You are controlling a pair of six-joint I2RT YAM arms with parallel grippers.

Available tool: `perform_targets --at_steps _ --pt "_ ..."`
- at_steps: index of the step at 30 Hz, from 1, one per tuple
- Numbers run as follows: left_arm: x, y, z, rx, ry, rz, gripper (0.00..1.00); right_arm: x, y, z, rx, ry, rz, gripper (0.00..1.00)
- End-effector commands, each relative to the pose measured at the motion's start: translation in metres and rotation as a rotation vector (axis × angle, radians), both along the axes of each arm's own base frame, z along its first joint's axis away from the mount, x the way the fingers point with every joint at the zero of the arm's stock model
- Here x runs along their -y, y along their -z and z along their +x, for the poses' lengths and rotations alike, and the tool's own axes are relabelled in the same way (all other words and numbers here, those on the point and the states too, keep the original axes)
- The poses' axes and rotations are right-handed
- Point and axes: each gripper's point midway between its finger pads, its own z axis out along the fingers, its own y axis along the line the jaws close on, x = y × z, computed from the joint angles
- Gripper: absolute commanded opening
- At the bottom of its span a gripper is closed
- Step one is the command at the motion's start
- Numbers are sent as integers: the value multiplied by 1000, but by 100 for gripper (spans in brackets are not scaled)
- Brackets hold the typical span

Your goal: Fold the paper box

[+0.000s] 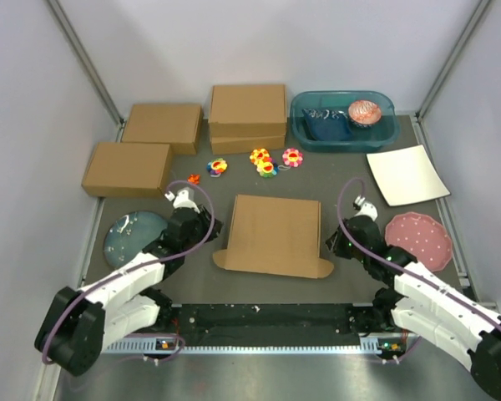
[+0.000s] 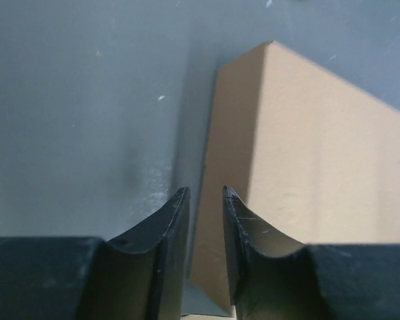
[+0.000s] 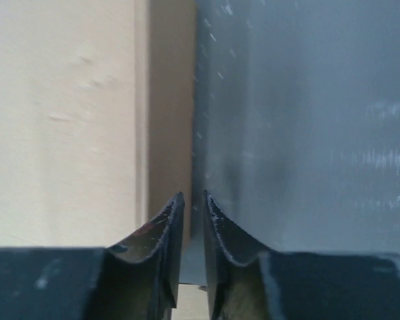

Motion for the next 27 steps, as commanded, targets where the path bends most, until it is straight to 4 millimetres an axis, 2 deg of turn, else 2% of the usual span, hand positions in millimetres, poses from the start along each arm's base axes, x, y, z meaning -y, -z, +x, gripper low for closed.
perform_targets --at_steps 1,2,6,10,16,27 --pt "8 10 5 -1 32 -26 27 -2 18 -5 -29 20 51 10" --pt "11 10 6 2 42 -32 22 -4 16 -3 -19 19 66 4" --pt "18 11 9 9 69 -46 18 -11 18 0 -21 7 81 2" --pt "29 11 3 -4 132 -78 14 -19 18 4 -22 -13 105 0" --pt "31 21 -10 -44 170 -84 11 -22 16 6 -15 -15 123 0" --pt "35 25 -22 -49 216 -112 8 -29 4 1 12 -48 173 0"
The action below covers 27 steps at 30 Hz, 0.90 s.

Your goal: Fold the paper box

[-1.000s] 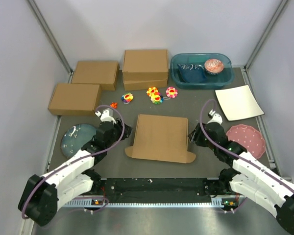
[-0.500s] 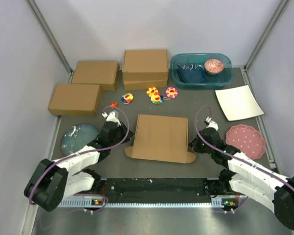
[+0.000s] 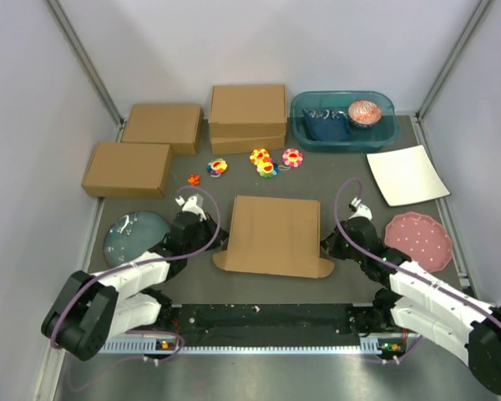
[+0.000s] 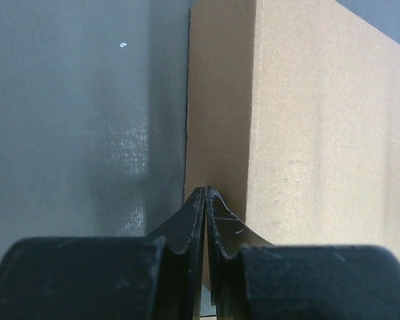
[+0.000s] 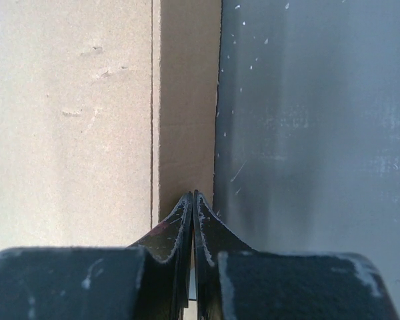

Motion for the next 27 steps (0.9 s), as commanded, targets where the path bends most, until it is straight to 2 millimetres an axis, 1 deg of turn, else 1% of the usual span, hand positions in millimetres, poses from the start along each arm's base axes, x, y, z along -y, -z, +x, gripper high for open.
perform_targets --at_steps 1,3,4,6,7,8,9,10,11,16,17,18,19,20,21,22,24,25,27 --pt "11 -13 -4 46 59 -64 8 -12 -24 5 65 -18 86 0" --pt "12 -16 -6 54 67 -80 8 -12 -25 2 60 -25 89 0" --pt "14 -18 -10 54 85 -93 8 -13 -29 0 69 -27 100 0" --pt "18 -27 -13 78 105 -119 7 -14 -36 -3 75 -39 107 0" --pt "20 -32 -16 85 126 -134 7 -15 -46 -2 97 -42 120 0" --pt "22 -40 -17 106 139 -152 7 -17 -50 -3 106 -50 126 0" --pt "24 -45 -18 118 149 -163 8 -16 -51 -5 101 -53 125 0" --pt "26 -50 -21 126 170 -177 7 -18 -59 -6 116 -62 138 0" --pt "27 -58 -21 147 178 -191 7 -18 -62 -6 119 -64 143 0" --pt "31 -81 -29 183 214 -236 8 -19 -81 -11 140 -74 166 0" --pt "31 -85 -33 186 225 -244 8 -19 -92 -11 160 -74 182 0" --pt "31 -89 -34 194 229 -250 8 -19 -98 -11 170 -73 188 0" --pt "31 -93 -36 200 233 -256 8 -20 -110 -10 189 -76 200 0" --pt "31 -102 -37 223 240 -267 8 -18 -114 -12 185 -74 198 0" --pt "31 -103 -40 221 245 -269 8 -18 -119 -12 187 -73 201 0" --pt "31 -110 -40 234 246 -274 8 -20 -132 -12 201 -79 209 0" --pt "30 -120 -42 255 248 -280 8 -20 -136 -13 185 -86 200 0" --pt "30 -123 -43 262 250 -283 8 -21 -145 -13 193 -92 207 0" --pt "29 -131 -43 280 251 -287 9 -22 -147 -12 185 -94 202 0"
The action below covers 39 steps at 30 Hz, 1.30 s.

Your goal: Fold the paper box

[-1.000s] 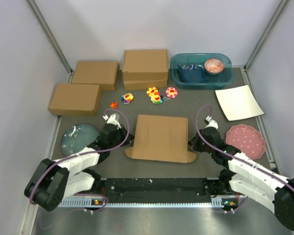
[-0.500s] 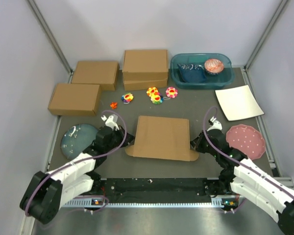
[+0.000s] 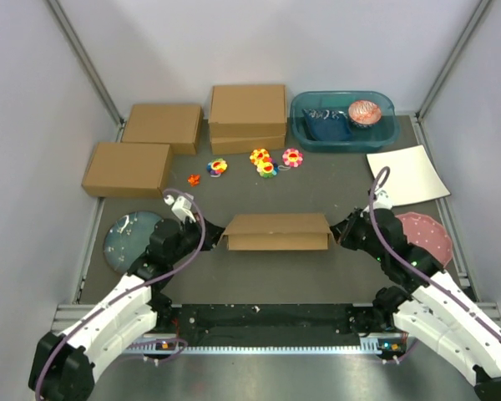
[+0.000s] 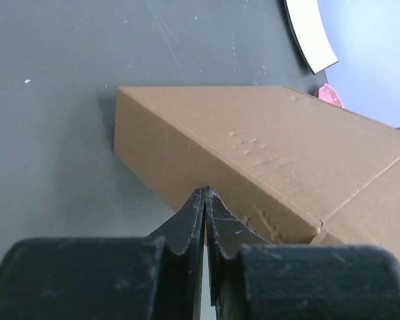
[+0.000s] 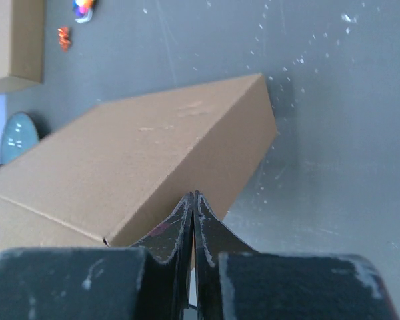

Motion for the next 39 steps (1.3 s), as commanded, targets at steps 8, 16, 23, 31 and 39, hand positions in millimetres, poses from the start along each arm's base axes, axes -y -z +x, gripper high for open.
perform_targets --at_steps 8,16,23,31,39 --pt "20 -45 -3 67 104 -65 9 -28 -39 10 34 -67 75 0" --pt "21 -77 11 83 71 -64 8 -38 -37 18 -48 -51 82 0" --pt "26 -88 5 56 120 -58 8 -41 -49 18 -60 -55 91 0" --pt "23 -68 -1 -30 119 -18 8 -45 -54 24 -95 -66 53 0" --pt "17 -49 0 -87 91 36 8 -42 -39 44 -141 -49 -17 0"
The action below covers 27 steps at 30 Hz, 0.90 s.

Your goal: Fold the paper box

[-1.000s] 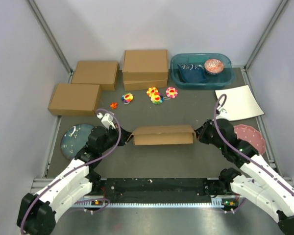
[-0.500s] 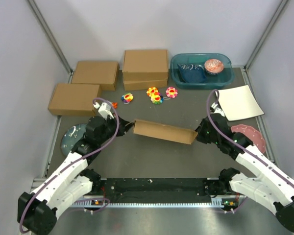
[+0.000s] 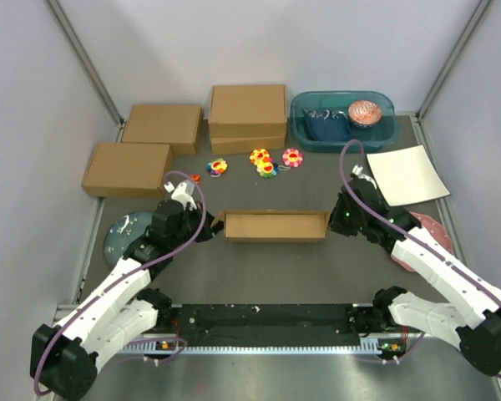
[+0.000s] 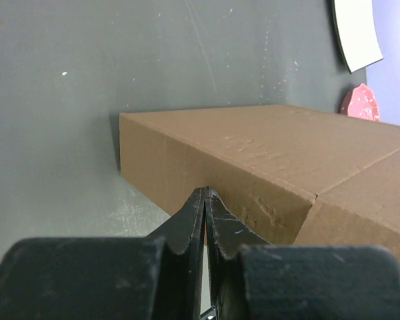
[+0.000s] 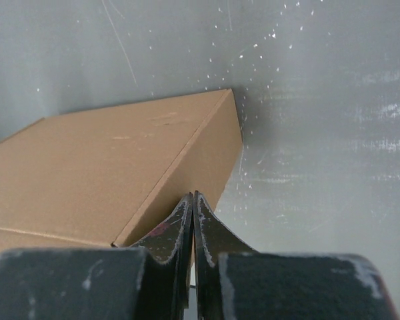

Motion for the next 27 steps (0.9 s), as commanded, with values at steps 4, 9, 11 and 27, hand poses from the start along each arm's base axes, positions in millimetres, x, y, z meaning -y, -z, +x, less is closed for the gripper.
perform_targets --at_steps 4,9,11,27 --pt "23 -23 -4 34 101 -69 9 -30 -35 34 89 -59 101 0" --pt "14 -20 10 48 37 -8 16 -21 -37 47 107 -47 60 2" --pt "10 -22 15 58 17 20 19 -13 -36 51 114 -34 41 7" --pt "-65 -30 40 96 -329 289 57 81 -101 53 288 140 -243 37"
